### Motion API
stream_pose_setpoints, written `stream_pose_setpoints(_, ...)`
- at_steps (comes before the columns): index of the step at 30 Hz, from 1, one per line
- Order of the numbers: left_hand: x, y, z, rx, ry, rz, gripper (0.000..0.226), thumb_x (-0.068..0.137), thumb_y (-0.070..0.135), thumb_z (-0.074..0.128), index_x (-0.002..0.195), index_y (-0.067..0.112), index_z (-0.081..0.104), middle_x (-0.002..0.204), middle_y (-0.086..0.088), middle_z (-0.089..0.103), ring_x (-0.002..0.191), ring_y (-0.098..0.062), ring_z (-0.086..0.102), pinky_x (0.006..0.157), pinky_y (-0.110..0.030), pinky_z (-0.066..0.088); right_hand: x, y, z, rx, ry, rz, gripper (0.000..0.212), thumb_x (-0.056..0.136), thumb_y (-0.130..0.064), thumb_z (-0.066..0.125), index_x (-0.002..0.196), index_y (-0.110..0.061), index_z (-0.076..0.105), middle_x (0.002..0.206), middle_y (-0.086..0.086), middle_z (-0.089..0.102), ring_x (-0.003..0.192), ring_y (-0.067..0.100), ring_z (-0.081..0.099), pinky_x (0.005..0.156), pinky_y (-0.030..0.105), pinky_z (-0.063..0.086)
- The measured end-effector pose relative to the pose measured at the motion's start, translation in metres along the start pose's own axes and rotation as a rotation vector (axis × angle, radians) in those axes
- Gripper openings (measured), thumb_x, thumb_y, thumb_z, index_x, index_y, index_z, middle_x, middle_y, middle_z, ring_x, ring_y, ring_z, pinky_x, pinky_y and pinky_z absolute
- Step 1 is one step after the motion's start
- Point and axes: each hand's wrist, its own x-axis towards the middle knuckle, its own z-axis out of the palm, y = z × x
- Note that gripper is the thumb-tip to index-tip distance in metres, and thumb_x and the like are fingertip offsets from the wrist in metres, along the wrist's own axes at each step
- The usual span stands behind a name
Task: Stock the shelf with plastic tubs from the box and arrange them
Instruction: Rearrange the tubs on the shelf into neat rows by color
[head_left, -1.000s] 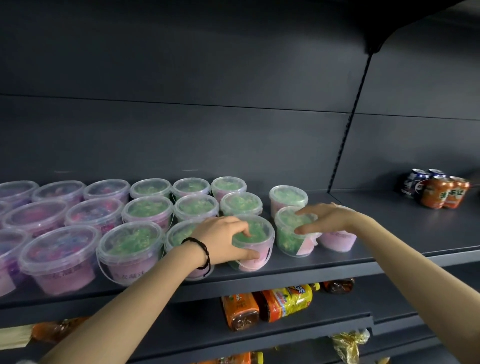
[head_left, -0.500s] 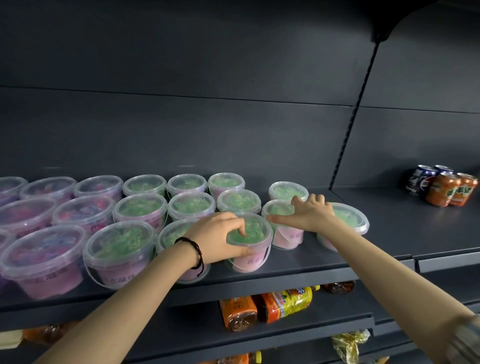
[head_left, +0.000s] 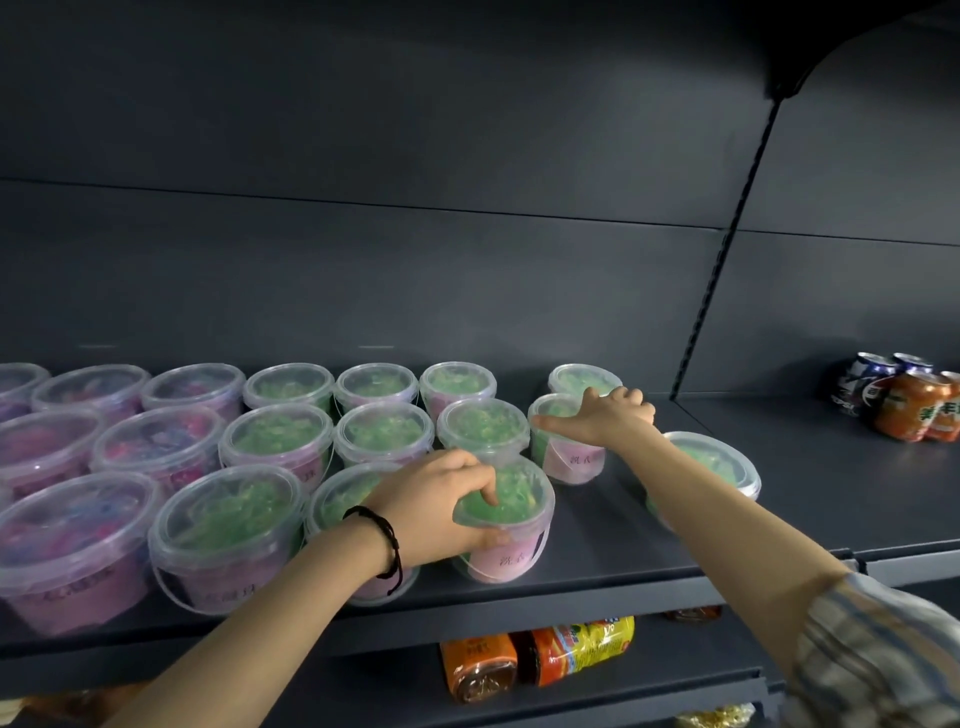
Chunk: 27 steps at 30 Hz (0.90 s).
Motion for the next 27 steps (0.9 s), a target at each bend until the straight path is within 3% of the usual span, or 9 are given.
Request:
stream_pose_setpoints(4, 0.007, 0.0, -0.006, -0.039, -0.012, 0.001, 0.041, 0.075, 0.062, 0.07, 0.105, 0.037, 0.058, 0.122, 0.02, 0.046, 0.111, -0.002, 0.041, 0.091, -0.023, 0.037, 0.022, -0.017, -0.007, 0.051, -0.017, 0.009, 0.122, 0.053, -0.096, 0.031, 0.149, -0.022, 0.021, 0.154, 0.017, 0.022, 0.139, 0.037, 0.022, 0.106, 0.048, 0.028)
stream_pose_setpoints(7, 0.016, 0.0, -0.01, -0.051, -0.049, -0.025, 0.06, 0.069, 0.065, 0.074, 0.119, 0.039, 0.055, 0.13, 0.019, 0.041, 0.123, -0.003, 0.033, 0.106, -0.028, 0.031, 0.033, -0.03, -0.009, 0.054, -0.007, 0.001, 0.12, 0.054, -0.092, 0.033, 0.149, -0.02, 0.022, 0.151, 0.016, 0.027, 0.138, 0.036, 0.025, 0.096, 0.05, 0.035)
stream_pose_setpoints(9, 0.02, -0.001, -0.008, -0.044, -0.049, -0.038, 0.071, 0.066, 0.069, 0.073, 0.127, 0.041, 0.05, 0.137, 0.018, 0.037, 0.129, -0.005, 0.027, 0.111, -0.03, 0.026, 0.041, -0.039, -0.004, 0.079, 0.006, -0.007, 0.118, 0.058, -0.091, 0.035, 0.149, -0.018, 0.021, 0.152, 0.016, 0.025, 0.138, 0.035, 0.023, 0.098, 0.05, 0.034)
stream_pose_setpoints(16, 0.028, -0.01, -0.002, -0.034, -0.09, -0.087, 0.11, 0.057, 0.076, 0.072, 0.148, 0.037, 0.026, 0.149, 0.019, 0.024, 0.138, -0.004, 0.018, 0.115, -0.026, 0.018, 0.069, -0.046, 0.005, 0.209, 0.119, -0.035, 0.103, 0.067, -0.09, 0.028, 0.138, -0.018, 0.042, 0.144, 0.016, 0.036, 0.136, 0.035, 0.026, 0.102, 0.047, 0.028)
stream_pose_setpoints(19, 0.029, -0.014, 0.001, -0.041, -0.087, -0.09, 0.113, 0.057, 0.077, 0.072, 0.15, 0.039, 0.02, 0.151, 0.021, 0.02, 0.137, 0.001, 0.014, 0.115, -0.024, 0.016, 0.092, -0.018, 0.002, 0.308, 0.294, -0.024, 0.084, 0.075, -0.081, 0.04, 0.133, -0.021, 0.049, 0.134, 0.014, 0.041, 0.125, 0.038, 0.034, 0.1, 0.047, 0.029)
stream_pose_setpoints(24, 0.032, -0.014, 0.0, -0.041, -0.092, -0.087, 0.114, 0.057, 0.078, 0.071, 0.15, 0.041, 0.018, 0.15, 0.022, 0.018, 0.135, 0.003, 0.014, 0.114, -0.023, 0.016, 0.123, 0.023, 0.008, 0.462, 0.04, 0.089, 0.094, 0.06, -0.083, 0.059, 0.138, -0.031, 0.044, 0.142, 0.013, 0.035, 0.132, 0.04, 0.032, 0.105, 0.046, 0.031)
stream_pose_setpoints(27, 0.032, -0.016, 0.0, -0.045, -0.096, -0.094, 0.116, 0.055, 0.08, 0.07, 0.15, 0.042, 0.015, 0.151, 0.021, 0.018, 0.136, 0.002, 0.015, 0.114, -0.024, 0.018, 0.131, 0.035, 0.013, 0.499, 0.048, 0.044, 0.084, 0.063, -0.079, 0.062, 0.133, -0.032, 0.054, 0.142, 0.011, 0.04, 0.132, 0.037, 0.035, 0.106, 0.042, 0.036)
